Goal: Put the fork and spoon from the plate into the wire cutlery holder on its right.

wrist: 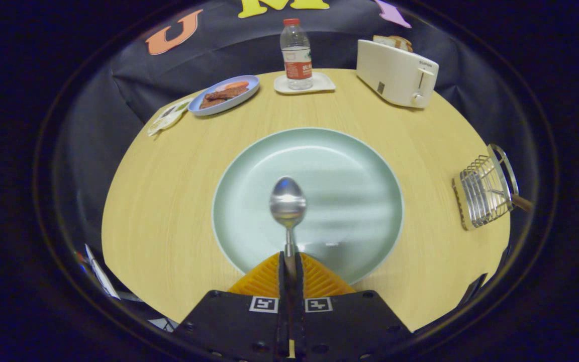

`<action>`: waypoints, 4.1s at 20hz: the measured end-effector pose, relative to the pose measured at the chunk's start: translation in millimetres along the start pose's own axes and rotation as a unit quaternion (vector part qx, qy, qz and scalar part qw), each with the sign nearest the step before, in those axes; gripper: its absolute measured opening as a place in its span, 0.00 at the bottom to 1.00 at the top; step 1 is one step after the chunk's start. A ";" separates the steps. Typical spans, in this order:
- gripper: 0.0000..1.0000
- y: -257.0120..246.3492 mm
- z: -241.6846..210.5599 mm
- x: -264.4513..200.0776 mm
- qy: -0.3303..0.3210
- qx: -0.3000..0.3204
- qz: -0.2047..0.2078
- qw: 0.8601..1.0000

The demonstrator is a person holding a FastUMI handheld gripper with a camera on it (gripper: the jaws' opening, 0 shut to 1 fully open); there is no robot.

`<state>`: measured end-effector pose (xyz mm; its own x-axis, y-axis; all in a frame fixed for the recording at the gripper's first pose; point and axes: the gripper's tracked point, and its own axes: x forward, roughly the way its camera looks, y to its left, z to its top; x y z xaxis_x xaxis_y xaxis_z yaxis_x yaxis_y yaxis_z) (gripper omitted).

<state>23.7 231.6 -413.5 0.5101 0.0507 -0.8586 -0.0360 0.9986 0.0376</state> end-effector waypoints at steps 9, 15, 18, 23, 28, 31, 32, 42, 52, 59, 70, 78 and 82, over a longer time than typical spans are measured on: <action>0.00 -26.1 29.2 -50.0 0.014 -0.007 0.003 1.000; 0.00 -82.4 57.3 -116.8 0.037 -0.032 0.011 0.999; 0.00 -128.2 75.9 -149.9 0.029 -0.035 0.000 0.999; 0.00 -217.9 90.5 -177.8 0.039 -0.002 -0.021 0.999; 0.00 -267.2 75.6 -177.3 0.080 0.023 -0.015 0.996; 0.00 -280.7 65.7 -172.6 0.114 0.023 -0.008 0.993; 0.00 -282.3 64.7 -171.0 0.123 0.025 -0.004 0.992; 0.01 -279.7 63.4 -150.2 0.175 0.041 0.019 0.983; 0.21 -269.3 72.3 -149.8 0.162 0.079 0.032 0.983; 0.90 -260.1 124.7 -168.1 0.020 0.051 0.036 0.998; 0.91 -263.6 224.8 -323.6 -0.356 0.036 0.033 0.933; 0.91 -270.3 212.7 -410.2 -0.493 0.003 0.008 0.870; 0.91 -270.3 203.1 -419.0 -0.506 0.006 0.007 0.863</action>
<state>-5.7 -57.3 39.9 0.9988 0.0419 0.0270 -0.0434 0.9976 0.0546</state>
